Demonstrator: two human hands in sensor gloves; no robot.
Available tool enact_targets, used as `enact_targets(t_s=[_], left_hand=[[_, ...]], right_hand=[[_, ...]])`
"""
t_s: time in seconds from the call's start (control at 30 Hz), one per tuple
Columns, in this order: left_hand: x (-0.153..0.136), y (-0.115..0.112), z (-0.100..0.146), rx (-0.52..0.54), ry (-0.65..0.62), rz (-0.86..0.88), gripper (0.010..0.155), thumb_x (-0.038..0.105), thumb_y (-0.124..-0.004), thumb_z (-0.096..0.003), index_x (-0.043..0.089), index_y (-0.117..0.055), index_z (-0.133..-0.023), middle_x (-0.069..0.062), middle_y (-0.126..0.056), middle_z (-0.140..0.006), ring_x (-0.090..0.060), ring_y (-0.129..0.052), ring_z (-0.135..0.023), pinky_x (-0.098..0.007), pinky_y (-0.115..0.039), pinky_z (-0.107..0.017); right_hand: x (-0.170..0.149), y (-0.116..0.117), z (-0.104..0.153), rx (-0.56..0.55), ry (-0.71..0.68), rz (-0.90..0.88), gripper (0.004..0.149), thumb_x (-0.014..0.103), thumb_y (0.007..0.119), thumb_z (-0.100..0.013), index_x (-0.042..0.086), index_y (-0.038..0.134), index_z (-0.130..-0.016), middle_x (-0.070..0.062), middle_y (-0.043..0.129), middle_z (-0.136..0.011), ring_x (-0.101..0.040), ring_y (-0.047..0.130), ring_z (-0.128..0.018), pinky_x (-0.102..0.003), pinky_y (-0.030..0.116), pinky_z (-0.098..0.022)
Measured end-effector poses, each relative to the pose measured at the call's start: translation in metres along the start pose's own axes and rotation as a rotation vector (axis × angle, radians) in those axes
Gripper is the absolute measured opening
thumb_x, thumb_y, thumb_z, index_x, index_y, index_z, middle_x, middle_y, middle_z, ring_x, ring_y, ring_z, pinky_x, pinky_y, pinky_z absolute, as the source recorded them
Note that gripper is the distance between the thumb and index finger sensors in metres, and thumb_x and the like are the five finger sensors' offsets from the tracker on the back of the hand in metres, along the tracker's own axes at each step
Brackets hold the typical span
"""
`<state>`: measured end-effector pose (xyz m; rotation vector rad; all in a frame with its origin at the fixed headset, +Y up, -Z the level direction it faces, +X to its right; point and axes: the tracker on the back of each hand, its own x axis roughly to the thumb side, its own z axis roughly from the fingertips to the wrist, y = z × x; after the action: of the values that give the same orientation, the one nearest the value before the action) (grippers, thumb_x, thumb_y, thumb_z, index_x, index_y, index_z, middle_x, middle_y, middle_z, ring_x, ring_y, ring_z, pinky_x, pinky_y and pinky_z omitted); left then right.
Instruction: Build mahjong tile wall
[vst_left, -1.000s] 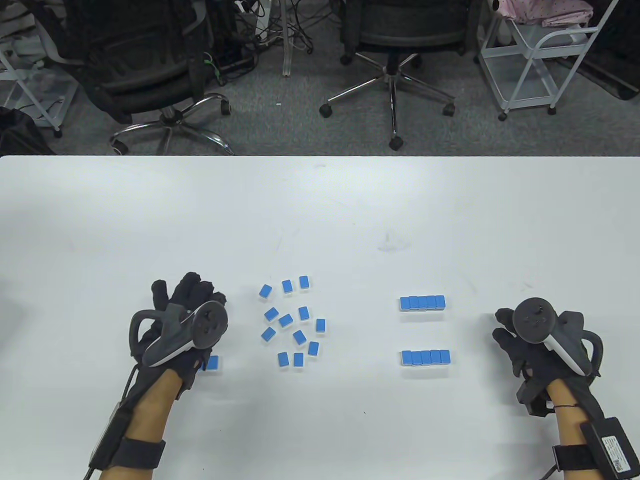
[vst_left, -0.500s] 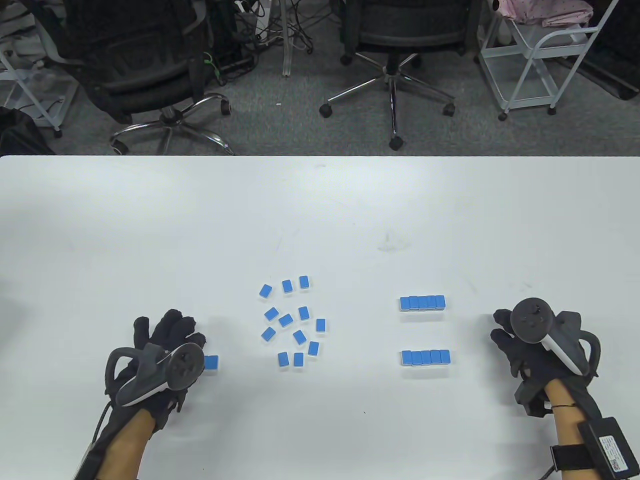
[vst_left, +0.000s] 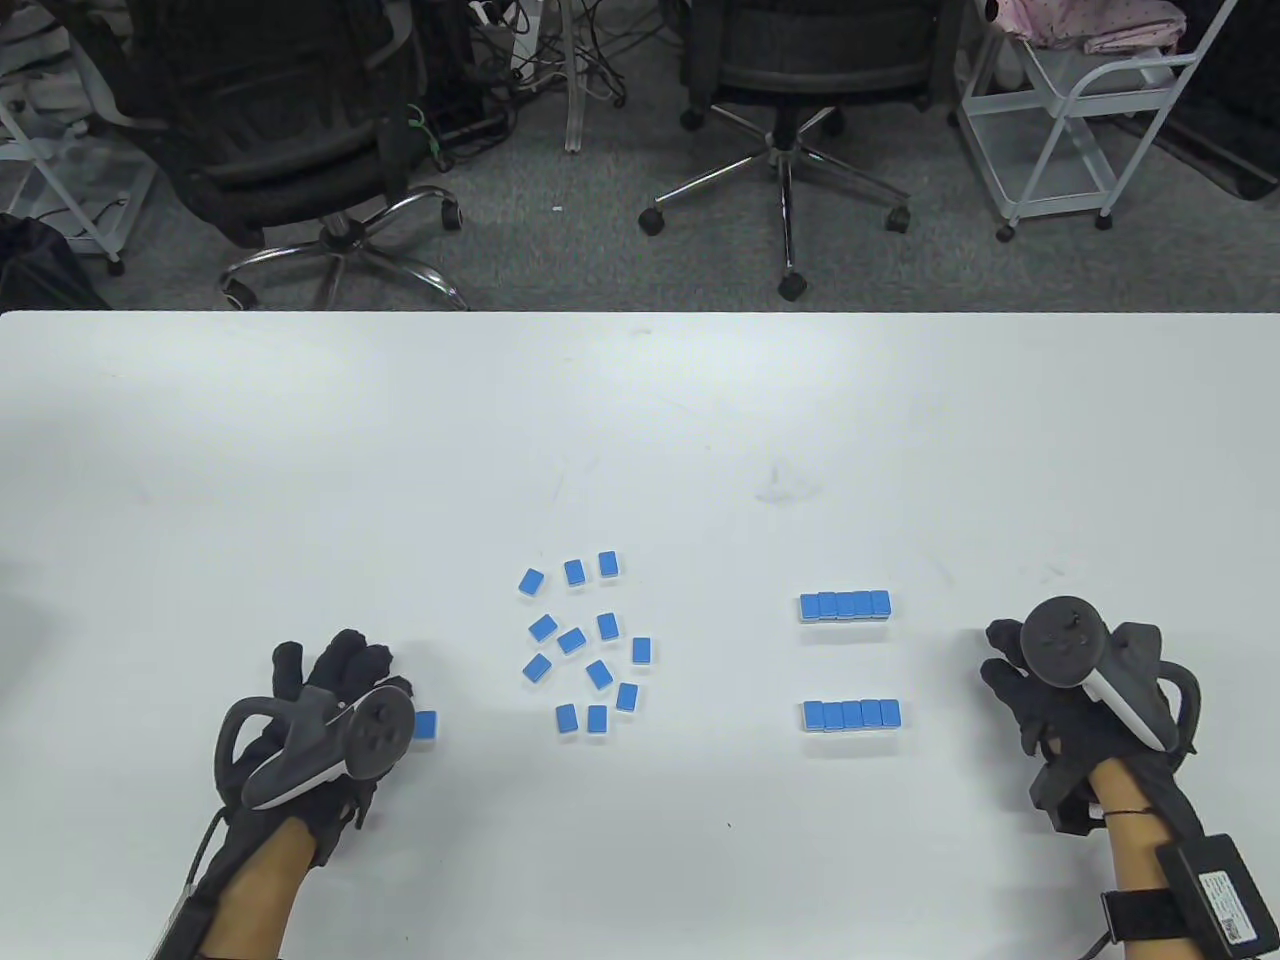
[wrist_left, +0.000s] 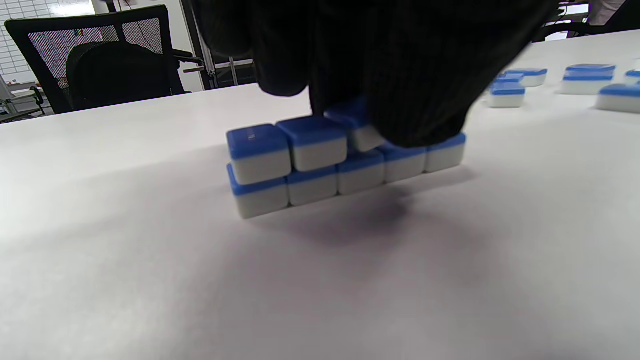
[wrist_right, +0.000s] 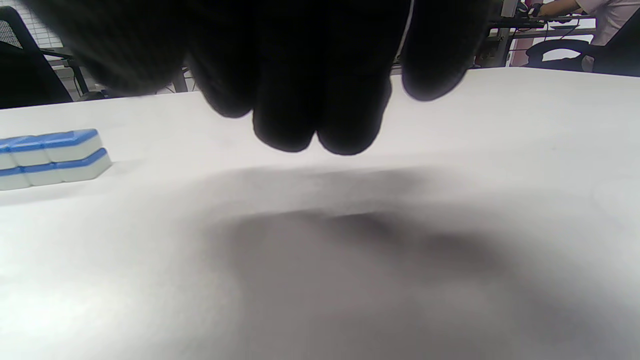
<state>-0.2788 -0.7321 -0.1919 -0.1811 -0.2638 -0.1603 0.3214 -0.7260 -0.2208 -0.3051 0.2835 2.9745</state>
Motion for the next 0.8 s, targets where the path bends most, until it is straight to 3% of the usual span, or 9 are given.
enact_targets(t_s=[0.57,0.8], left_hand=[[-0.004,0.000,0.001,-0.016,0.012,0.029,0.063,0.047,-0.088,-0.0431,0.027,-0.074,-0.101,-0.004,-0.058,-0.115,-0.035,-0.042,-0.111,-0.074,-0.030,-0.075],[-0.016,0.015,0.008,0.075,0.022,0.121,0.065,0.050,-0.086,-0.0433,0.030,-0.070,-0.103,-0.002,-0.058,-0.115,-0.036,-0.042,-0.111,-0.074,-0.029,-0.074]], right_hand=[[0.001,0.000,0.001,0.003,-0.003,-0.001,0.055,0.050,0.075,-0.036,0.030,0.074,-0.087,0.001,0.089,-0.089,-0.027,0.089,-0.083,-0.057,0.063,-0.073],[0.001,-0.001,0.001,0.001,-0.003,-0.002,0.055,0.050,0.075,-0.036,0.030,0.074,-0.087,0.001,0.089,-0.089,-0.027,0.089,-0.083,-0.057,0.063,-0.073]])
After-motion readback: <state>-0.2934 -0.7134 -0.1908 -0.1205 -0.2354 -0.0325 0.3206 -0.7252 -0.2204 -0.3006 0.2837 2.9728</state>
